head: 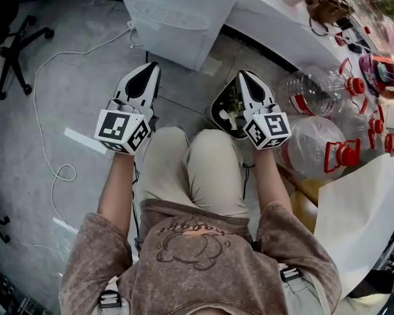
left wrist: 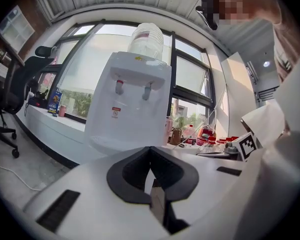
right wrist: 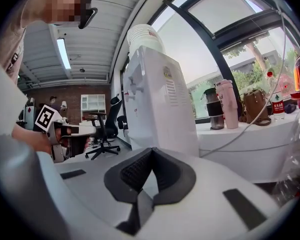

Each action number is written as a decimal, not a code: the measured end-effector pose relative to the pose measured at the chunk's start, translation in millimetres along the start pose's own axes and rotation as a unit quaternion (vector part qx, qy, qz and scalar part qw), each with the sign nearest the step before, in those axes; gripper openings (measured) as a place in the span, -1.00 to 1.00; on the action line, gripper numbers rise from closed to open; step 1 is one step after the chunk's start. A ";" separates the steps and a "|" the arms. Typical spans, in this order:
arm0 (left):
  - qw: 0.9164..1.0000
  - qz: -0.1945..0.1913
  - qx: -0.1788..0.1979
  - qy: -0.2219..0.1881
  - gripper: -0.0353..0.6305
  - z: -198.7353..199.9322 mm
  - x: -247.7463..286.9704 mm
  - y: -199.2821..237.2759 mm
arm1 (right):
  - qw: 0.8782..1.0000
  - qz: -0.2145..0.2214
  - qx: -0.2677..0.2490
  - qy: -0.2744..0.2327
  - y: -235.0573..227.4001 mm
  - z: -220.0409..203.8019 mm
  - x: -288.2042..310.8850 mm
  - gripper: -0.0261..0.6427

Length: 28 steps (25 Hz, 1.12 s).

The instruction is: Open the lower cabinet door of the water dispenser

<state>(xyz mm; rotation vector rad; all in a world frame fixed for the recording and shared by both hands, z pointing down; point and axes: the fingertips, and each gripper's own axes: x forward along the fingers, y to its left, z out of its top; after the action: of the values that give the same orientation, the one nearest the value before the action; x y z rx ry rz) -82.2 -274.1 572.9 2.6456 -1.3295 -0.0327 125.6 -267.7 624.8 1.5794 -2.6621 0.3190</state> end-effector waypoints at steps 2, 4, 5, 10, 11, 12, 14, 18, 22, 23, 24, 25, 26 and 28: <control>1.000 0.000 0.002 -0.002 -0.84 -4.5 -3.3 -1.7 | 1.000 0.004 -0.005 0.000 2.5 -4.1 -1.1 -0.91; 1.000 -0.001 0.004 -0.003 -0.84 -6.5 -5.7 -2.6 | 1.000 0.007 -0.003 0.000 5.1 -7.4 -2.3 -0.91; 1.000 -0.001 0.005 -0.003 -0.84 -7.1 -6.7 -3.7 | 1.000 0.009 0.001 0.000 5.8 -8.9 -3.3 -0.91; 1.000 -0.002 0.009 0.000 -0.84 -11.9 -14.4 -11.0 | 0.999 0.026 0.035 -0.004 8.1 -14.2 -3.5 -0.92; 1.000 -0.004 0.009 -0.002 -0.84 -12.2 -14.2 -12.9 | 0.999 0.028 0.038 -0.005 7.1 -14.6 -3.1 -0.84; 1.000 -0.006 0.008 -0.004 -0.84 -12.2 -13.7 -14.9 | 0.999 0.030 0.039 -0.005 5.9 -14.9 -2.3 -0.79; 1.000 -0.008 0.006 -0.007 -0.84 -11.2 -13.5 -17.7 | 0.999 0.033 0.039 -0.003 4.7 -15.9 0.9 -0.75; 1.000 -0.011 0.006 -0.007 -0.84 -9.1 -15.3 -18.8 | 0.998 0.041 0.039 -0.002 9.7 -18.0 5.9 -0.54; 1.000 -0.008 0.006 -0.007 -0.84 -11.2 -15.2 -16.6 | 0.998 0.054 0.040 -0.002 13.3 -20.4 10.4 -0.25; 1.000 -0.008 0.005 -0.007 -0.84 -12.1 -14.3 -16.1 | 0.998 0.055 0.042 0.001 12.7 -22.2 12.0 -0.19; 1.000 -0.007 0.004 -0.008 -0.84 -12.9 -13.2 -15.7 | 0.997 0.056 0.044 0.003 11.8 -24.1 13.8 -0.17; 1.000 -0.007 0.004 -0.008 -0.84 -13.6 -12.4 -15.4 | 0.997 0.056 0.046 0.006 11.1 -25.7 15.8 -0.17; 1.000 -0.007 0.004 -0.007 -0.84 -14.3 -11.7 -15.2 | 0.997 0.057 0.049 0.008 10.6 -26.9 18.1 -0.17; 1.000 -0.008 0.004 -0.006 -0.84 -15.2 -11.4 -14.7 | 0.997 0.060 0.049 0.012 10.2 -29.0 23.4 -0.17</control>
<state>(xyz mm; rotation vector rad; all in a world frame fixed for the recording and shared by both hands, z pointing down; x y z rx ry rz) -75.8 -254.1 584.6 2.6669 -1.3160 -0.0451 103.2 -277.6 654.5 1.4327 -2.7676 0.4777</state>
